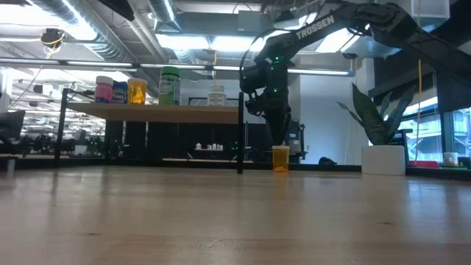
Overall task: Pick and place medicine bottles onto shelf by color
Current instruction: Put the orange pill bottle on the shelf
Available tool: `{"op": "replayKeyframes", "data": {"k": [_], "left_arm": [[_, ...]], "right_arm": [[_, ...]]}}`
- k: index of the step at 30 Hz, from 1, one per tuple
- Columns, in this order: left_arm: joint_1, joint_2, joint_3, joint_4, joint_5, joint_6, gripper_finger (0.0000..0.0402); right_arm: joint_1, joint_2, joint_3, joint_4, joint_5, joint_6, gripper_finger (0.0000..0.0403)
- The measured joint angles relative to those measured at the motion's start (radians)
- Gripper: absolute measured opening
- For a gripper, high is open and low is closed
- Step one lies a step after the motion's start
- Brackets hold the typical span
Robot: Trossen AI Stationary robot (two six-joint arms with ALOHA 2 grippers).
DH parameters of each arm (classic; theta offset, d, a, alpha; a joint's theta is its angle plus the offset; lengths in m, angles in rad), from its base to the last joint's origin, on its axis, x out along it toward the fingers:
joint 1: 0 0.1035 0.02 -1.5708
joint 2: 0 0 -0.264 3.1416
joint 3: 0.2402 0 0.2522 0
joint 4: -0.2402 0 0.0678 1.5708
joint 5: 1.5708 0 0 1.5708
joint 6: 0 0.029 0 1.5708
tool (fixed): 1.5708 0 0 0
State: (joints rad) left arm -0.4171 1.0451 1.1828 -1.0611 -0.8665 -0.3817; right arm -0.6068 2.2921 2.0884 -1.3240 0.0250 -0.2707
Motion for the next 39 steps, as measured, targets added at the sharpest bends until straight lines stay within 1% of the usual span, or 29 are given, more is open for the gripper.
{"op": "replayKeyframes", "data": {"k": [3,7,11,21,25,33,34,39], "left_arm": [[0.000,0.000,0.000,0.000,0.000,0.000,0.0306],[0.000,0.000,0.000,0.000,0.000,0.000,0.0306],[0.000,0.000,0.000,0.000,0.000,0.000,0.0306],[0.000,0.000,0.000,0.000,0.000,0.000,0.0306],[0.000,0.000,0.000,0.000,0.000,0.000,0.0306],[0.000,0.000,0.000,0.000,0.000,0.000,0.0306],[0.000,0.000,0.000,0.000,0.000,0.000,0.0306],[0.000,0.000,0.000,0.000,0.000,0.000,0.0306]], "right_arm": [[-0.006,0.000,-0.004,0.004,0.000,0.000,0.0327],[-0.012,-0.001,-0.047,0.023,-0.002,0.000,0.0327],[-0.023,0.001,-0.092,0.055,-0.041,0.000,0.0327],[-0.032,0.000,-0.098,0.086,-0.052,-0.004,0.0326],[-0.032,0.000,-0.098,0.086,-0.053,-0.004,0.0301],[-0.032,0.000,-0.098,0.085,-0.053,-0.004,0.0214],[-0.032,0.000,-0.098,0.085,-0.053,-0.005,0.0209],[-0.032,0.000,-0.098,0.085,-0.053,-0.003,0.0210]]}}
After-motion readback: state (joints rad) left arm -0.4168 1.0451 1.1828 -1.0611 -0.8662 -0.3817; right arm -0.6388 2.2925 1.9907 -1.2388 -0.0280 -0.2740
